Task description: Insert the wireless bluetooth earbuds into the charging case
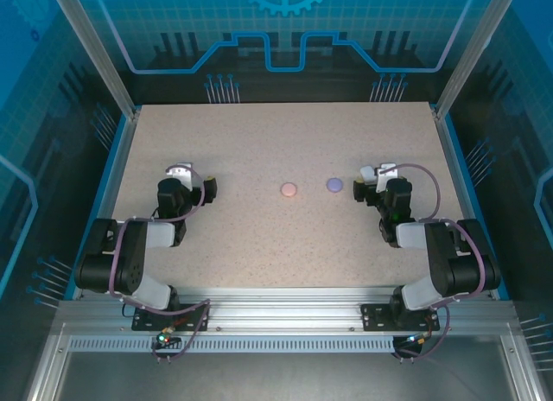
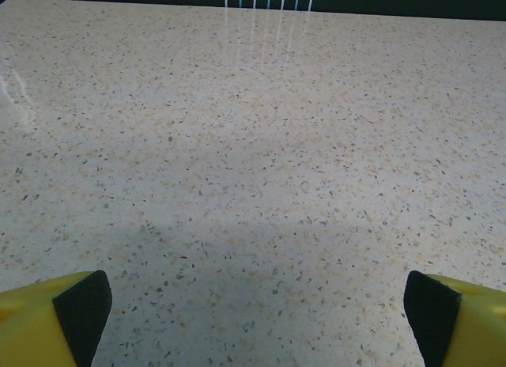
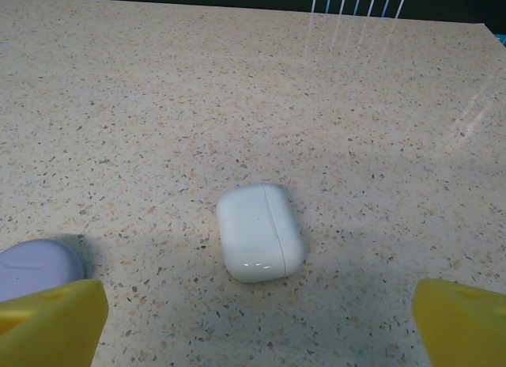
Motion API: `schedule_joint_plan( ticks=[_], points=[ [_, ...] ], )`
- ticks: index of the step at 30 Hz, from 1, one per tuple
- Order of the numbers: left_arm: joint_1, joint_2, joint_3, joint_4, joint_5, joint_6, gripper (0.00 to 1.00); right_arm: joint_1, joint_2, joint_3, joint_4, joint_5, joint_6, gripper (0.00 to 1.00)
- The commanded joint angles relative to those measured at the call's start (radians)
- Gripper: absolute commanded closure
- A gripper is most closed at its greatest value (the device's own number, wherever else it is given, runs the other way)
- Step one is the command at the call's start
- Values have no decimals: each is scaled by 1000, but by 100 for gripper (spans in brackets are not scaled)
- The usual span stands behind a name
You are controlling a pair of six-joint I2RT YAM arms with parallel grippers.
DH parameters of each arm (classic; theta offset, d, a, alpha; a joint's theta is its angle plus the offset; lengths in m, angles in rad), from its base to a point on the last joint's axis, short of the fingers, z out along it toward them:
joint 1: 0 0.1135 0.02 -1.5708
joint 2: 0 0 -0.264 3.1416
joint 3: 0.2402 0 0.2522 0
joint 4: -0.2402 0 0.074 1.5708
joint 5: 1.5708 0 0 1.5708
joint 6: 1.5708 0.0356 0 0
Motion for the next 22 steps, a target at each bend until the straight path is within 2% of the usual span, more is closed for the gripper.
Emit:
schedule_joint_plan(
  ticks=[1,12,15,22],
  points=[
    [-10,7,15,-7,3,-6,1,6,4,18,8,7,-19,0],
    [-10,7,15,-7,5,-6,1,13,6,22,6,14,-25,0],
    [-10,7,17,-9,3,-6,1,-14,6,30,-15,-42,-14,0],
    [-10,6,14,-4,2,-7,1,-7,6,24,-1,-37,-21,0]
  ],
)
